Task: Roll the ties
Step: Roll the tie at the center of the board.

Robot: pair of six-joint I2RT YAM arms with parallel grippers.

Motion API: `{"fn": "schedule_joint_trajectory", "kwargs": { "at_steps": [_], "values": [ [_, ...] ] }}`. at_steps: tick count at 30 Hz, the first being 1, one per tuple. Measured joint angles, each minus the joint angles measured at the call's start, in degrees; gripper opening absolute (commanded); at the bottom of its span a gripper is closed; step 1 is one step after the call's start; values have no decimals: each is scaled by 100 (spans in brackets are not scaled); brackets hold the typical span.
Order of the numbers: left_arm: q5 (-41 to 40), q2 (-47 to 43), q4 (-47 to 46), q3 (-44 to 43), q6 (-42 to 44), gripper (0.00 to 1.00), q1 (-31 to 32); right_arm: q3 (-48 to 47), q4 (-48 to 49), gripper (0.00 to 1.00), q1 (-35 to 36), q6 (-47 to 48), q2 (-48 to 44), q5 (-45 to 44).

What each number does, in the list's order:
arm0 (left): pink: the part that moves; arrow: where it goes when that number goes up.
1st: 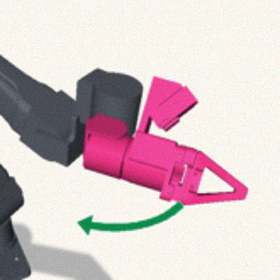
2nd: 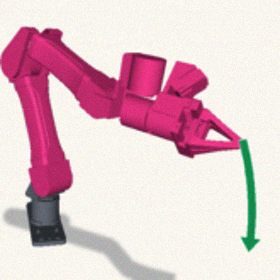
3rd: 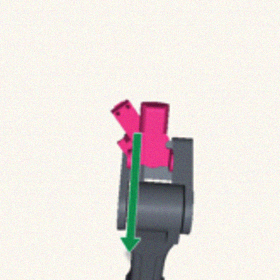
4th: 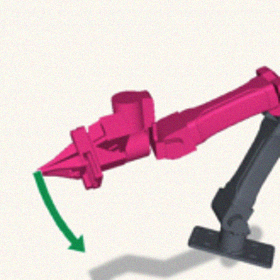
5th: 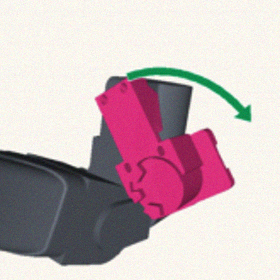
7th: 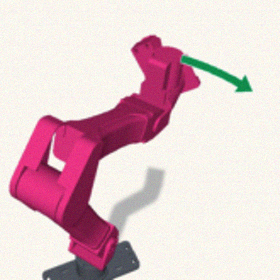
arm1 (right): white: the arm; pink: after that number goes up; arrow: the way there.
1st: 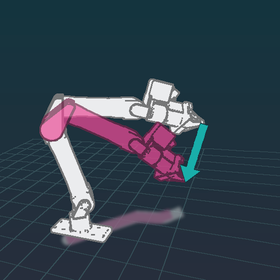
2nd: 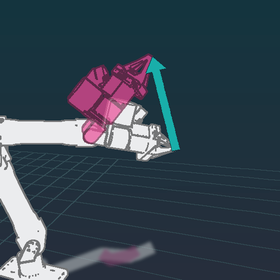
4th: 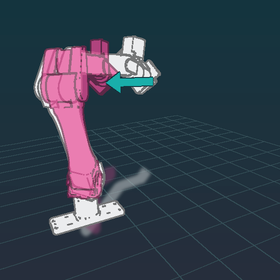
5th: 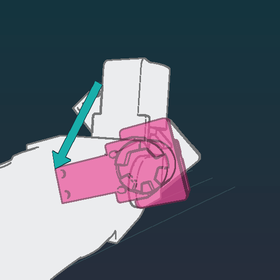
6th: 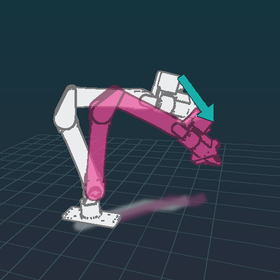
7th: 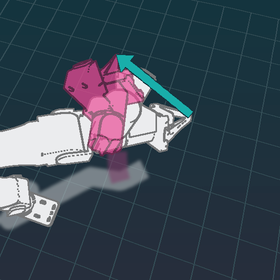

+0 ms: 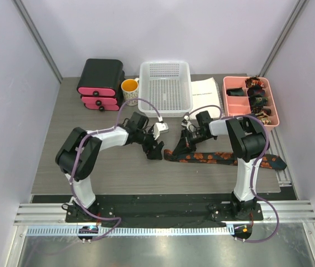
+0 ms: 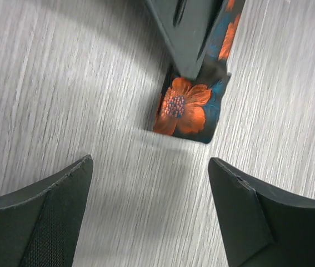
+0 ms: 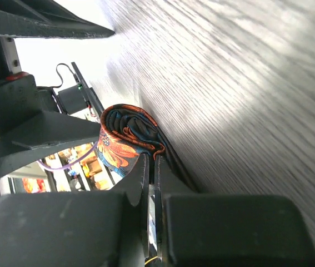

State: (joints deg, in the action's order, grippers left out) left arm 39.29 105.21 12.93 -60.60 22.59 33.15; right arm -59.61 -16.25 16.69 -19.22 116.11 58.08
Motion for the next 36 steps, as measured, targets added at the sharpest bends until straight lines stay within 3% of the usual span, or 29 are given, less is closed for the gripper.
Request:
{"fn": "schedule_joint_trajectory", "kwargs": {
  "at_steps": [6, 9, 13, 16, 21, 24, 29, 31, 32, 36],
  "values": [
    [378, -76, -2063, 894, -927, 85, 74, 92, 258, 1, -7, 85, 31, 144],
    [424, 94, -2796, 997, -1248, 79, 173, 177, 435, 1, -15, 87, 31, 210],
    [452, 350, -3438, 1003, -1467, 58, 284, 221, 549, 1, -31, 87, 33, 251],
    [479, 382, -3558, 1078, -1412, 52, 369, 221, 568, 1, -44, 85, 55, 251],
    [339, 319, -3480, 1130, -859, 64, 555, 219, 549, 1, -59, 87, 57, 254],
    [232, 247, -3362, 1167, -555, 44, 623, 214, 546, 1, -59, 90, 57, 254],
    [144, 243, -3178, 1104, -446, 25, 649, 212, 555, 1, -70, 105, 57, 249],
    [116, 243, -3025, 1032, -415, 23, 654, 208, 573, 9, -81, 105, 52, 247],
    [87, 243, -2957, 994, -420, 23, 660, 203, 568, 22, -83, 105, 50, 243],
    [-107, 221, -2627, 844, -369, 26, 728, 59, 262, 49, -118, 90, 17, 195]
  ]
}}
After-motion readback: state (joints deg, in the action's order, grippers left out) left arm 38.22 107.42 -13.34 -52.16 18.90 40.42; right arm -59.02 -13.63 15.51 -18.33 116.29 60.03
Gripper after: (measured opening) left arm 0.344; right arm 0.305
